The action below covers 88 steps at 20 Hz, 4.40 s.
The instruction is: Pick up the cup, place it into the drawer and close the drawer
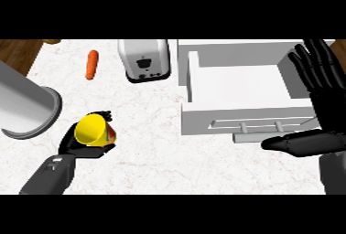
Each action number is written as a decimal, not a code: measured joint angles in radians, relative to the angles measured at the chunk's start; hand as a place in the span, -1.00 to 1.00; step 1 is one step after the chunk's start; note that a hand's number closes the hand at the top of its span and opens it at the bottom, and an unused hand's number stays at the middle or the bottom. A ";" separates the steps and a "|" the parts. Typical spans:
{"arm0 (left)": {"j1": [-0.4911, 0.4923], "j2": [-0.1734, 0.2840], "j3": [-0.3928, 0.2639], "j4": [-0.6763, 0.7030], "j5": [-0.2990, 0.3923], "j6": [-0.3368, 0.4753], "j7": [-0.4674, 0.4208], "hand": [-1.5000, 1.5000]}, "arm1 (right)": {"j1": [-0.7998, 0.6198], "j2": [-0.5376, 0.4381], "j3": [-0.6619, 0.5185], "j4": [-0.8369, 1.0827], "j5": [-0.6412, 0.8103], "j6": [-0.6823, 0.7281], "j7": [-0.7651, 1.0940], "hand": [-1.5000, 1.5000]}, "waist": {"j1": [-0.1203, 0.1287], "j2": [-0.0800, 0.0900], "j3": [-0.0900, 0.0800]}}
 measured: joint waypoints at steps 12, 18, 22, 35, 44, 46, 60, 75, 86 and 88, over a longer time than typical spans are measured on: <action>-0.016 -0.041 0.050 -0.096 0.040 0.143 -0.116 1.00 | -0.019 0.000 -0.008 0.009 0.003 -0.007 -0.001 -1.00 | 0.009 -0.003 0.001; -0.012 -0.093 0.131 -0.135 0.120 0.207 -0.140 1.00 | -0.009 -0.013 -0.021 -0.013 -0.009 -0.002 0.020 -1.00 | 0.020 -0.010 0.003; -0.039 -0.132 0.118 -0.202 0.124 0.233 -0.121 1.00 | 0.005 -0.016 -0.029 -0.014 -0.009 0.001 0.017 -1.00 | 0.030 -0.015 0.005; -0.263 -0.248 -0.010 -0.551 0.134 0.343 0.232 1.00 | 0.037 -0.007 -0.029 -0.010 0.021 -0.007 -0.002 -1.00 | 0.045 -0.023 0.007; -0.517 -0.264 -0.153 -0.590 0.196 0.575 0.509 1.00 | 0.008 -0.006 -0.033 0.015 0.026 -0.012 -0.012 -1.00 | 0.023 -0.018 0.007; -0.574 -0.265 -0.182 -0.551 0.211 0.619 0.553 1.00 | 0.008 -0.012 -0.042 0.015 0.019 -0.006 -0.017 -1.00 | 0.017 -0.016 0.006; -0.807 -0.267 -0.378 -0.159 0.314 0.733 0.688 1.00 | -0.042 -0.002 -0.014 0.034 0.011 0.014 -0.033 -1.00 | -0.065 0.010 0.008; -0.741 -0.267 -0.505 -0.139 0.462 0.688 0.652 -1.00 | -0.135 0.021 0.066 0.079 -0.076 0.117 -0.030 1.00 | -0.165 0.036 0.007; -0.729 -0.267 -0.458 -0.207 0.644 0.699 0.480 -1.00 | -0.107 -0.090 0.249 0.086 -0.136 0.408 0.050 -1.00 | -0.128 0.020 0.006; -0.732 -0.267 -0.459 -0.204 0.662 0.713 0.469 -1.00 | -0.091 -0.131 0.264 0.090 -0.094 0.437 0.063 -1.00 | -0.107 0.014 0.006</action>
